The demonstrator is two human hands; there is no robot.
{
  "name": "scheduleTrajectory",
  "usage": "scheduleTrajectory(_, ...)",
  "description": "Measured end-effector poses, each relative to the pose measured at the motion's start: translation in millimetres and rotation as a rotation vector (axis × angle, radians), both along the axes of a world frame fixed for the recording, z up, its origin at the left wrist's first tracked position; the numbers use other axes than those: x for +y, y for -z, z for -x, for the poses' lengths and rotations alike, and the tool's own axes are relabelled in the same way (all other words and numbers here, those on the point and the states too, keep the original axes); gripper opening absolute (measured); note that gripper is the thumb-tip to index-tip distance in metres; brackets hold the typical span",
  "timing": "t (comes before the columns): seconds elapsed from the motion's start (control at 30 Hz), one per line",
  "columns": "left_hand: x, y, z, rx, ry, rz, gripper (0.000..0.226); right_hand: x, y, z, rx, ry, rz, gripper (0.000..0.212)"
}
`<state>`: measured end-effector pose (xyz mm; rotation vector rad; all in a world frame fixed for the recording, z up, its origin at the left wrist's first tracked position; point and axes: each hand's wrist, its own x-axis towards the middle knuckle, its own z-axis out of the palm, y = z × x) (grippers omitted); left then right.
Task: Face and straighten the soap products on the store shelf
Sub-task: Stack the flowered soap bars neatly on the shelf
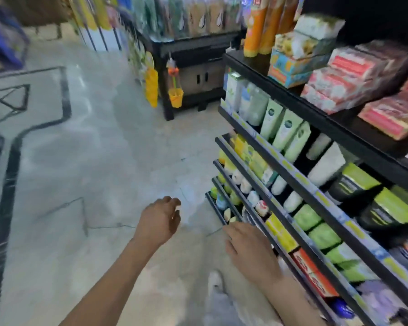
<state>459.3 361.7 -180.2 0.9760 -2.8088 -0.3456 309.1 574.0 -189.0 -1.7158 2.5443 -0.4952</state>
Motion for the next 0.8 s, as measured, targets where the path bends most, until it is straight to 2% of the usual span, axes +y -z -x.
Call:
scheduleTrajectory(0.2,-97.6,-7.5,83.8,0.113,-0.055,0.043,0.026,-71.8,7.4,55.6,-0.023,-0.018,-0.017,0.008)
scheduleTrajectory(0.4,-162.7,-16.1,137.7,0.132,-0.005,0.008,0.022,-181.4,1.6,143.6,-0.005,0.047,-0.005,0.025)
scheduleTrajectory(0.6,-221.5,-33.9,189.4,0.155,0.057,0.018,0.022,-287.5,-22.5,217.8,0.057,0.07,0.002,0.017)
scheduleTrajectory(0.8,-292.0,-49.4,251.8,0.185,0.186,-0.002,0.022,-359.9,-40.9,264.2,0.138,0.168,0.013,0.026)
